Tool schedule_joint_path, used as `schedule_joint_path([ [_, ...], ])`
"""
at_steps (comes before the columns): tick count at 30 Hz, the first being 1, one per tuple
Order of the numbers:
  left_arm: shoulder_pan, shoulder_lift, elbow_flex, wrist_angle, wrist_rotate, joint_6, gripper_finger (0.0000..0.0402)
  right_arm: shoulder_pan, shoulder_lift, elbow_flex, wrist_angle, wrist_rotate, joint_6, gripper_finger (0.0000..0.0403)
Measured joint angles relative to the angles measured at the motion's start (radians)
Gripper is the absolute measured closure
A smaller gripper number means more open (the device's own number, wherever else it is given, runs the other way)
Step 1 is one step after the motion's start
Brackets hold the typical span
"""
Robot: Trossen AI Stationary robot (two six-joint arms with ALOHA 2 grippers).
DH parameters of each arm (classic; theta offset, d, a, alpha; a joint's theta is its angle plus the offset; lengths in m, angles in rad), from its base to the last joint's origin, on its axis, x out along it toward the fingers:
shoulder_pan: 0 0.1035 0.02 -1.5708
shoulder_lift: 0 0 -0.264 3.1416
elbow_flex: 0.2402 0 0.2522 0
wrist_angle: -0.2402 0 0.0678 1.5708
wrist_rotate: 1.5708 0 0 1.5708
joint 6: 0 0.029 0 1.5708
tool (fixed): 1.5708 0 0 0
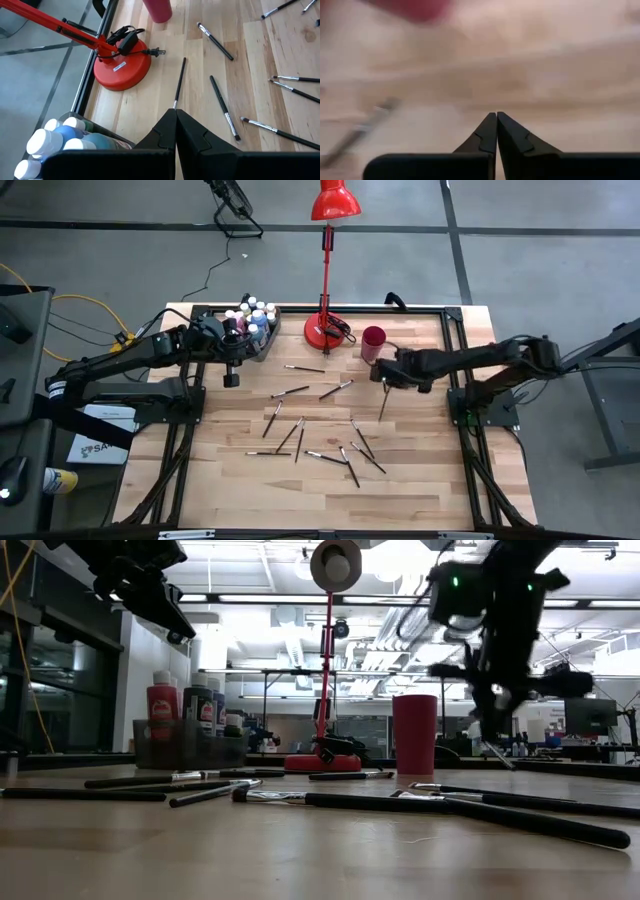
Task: Pick & Place Paint Supplies
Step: Put the paint brush into the cup
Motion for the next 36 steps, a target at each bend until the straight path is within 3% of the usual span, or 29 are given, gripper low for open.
schedule_joint_path([
  [6,0.000,0.000,0.000,0.000,0.000,-0.011,0.0402,-0.003,-0.115,0.110,0.050,0.268,-0.257,0.0400],
  [16,0.000,0.000,0.000,0.000,0.000,-0.087,0.0402,-0.016,-0.195,0.215,0.559,0.594,-1.103,0.0400],
  [19,0.000,0.000,0.000,0.000,0.000,-0.090,0.0402,-0.043,-0.162,0.216,0.632,0.672,-1.242,0.0400],
  [26,0.000,0.000,0.000,0.000,0.000,-0.113,0.0402,-0.107,-0.053,0.216,0.633,0.655,-1.282,0.0400],
  [31,0.000,0.000,0.000,0.000,0.000,-0.143,0.0402,-0.108,0.037,0.215,0.621,0.717,-1.198,0.0400],
  [36,0.000,0.000,0.000,-0.004,0.000,-0.142,0.0402,-0.100,0.068,0.215,0.558,0.707,-1.135,0.0400],
])
